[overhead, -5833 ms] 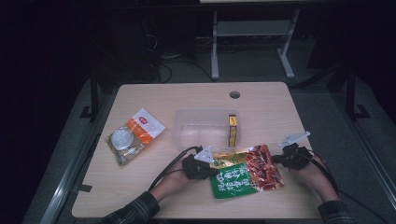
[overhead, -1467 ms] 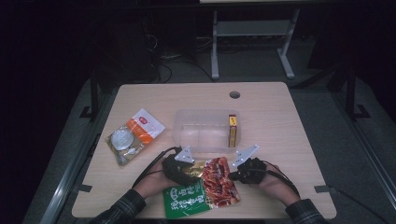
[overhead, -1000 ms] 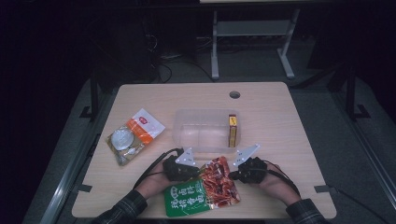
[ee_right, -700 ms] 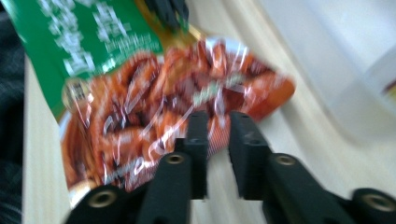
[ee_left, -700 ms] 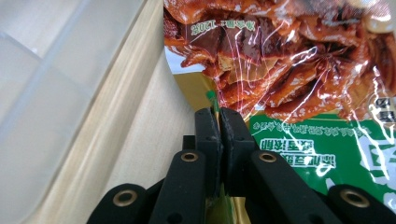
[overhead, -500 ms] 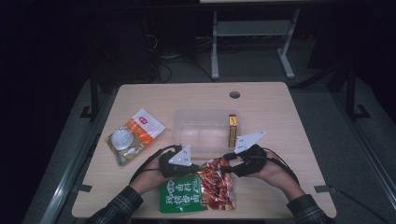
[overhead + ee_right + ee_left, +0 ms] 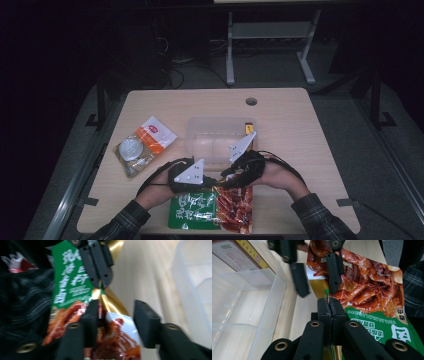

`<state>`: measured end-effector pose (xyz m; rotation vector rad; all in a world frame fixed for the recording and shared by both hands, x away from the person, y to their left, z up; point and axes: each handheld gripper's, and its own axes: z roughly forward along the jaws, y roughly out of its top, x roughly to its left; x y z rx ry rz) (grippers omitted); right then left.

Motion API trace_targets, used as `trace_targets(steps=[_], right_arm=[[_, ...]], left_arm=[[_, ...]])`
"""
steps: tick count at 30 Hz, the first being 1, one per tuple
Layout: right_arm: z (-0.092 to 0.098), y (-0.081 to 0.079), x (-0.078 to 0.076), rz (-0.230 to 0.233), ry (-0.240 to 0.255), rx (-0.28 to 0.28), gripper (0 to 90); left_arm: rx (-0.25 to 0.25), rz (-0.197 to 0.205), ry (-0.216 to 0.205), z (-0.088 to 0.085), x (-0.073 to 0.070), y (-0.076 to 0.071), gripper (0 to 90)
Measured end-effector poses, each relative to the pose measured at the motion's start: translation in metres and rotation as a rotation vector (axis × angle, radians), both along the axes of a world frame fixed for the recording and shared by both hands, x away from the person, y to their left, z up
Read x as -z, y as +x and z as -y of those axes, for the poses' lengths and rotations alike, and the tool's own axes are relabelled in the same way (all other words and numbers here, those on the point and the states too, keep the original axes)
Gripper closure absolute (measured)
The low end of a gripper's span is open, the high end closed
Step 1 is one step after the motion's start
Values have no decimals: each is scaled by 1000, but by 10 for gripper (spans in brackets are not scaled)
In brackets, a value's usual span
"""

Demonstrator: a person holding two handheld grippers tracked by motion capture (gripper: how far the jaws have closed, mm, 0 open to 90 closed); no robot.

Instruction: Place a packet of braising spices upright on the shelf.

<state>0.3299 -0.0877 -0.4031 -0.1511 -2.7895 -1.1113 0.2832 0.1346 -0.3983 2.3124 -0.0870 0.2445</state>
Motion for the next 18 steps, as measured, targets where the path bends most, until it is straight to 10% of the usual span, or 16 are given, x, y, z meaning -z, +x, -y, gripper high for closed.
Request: trace_targets(steps=[7,18], right_arm=[[5,2,5,-99,7,2,704],[3,2,11,-98,-17,-19,779]], left_arm=[[21,6,6,2,1,0,886],[-3,11,15,4,9,1,805]])
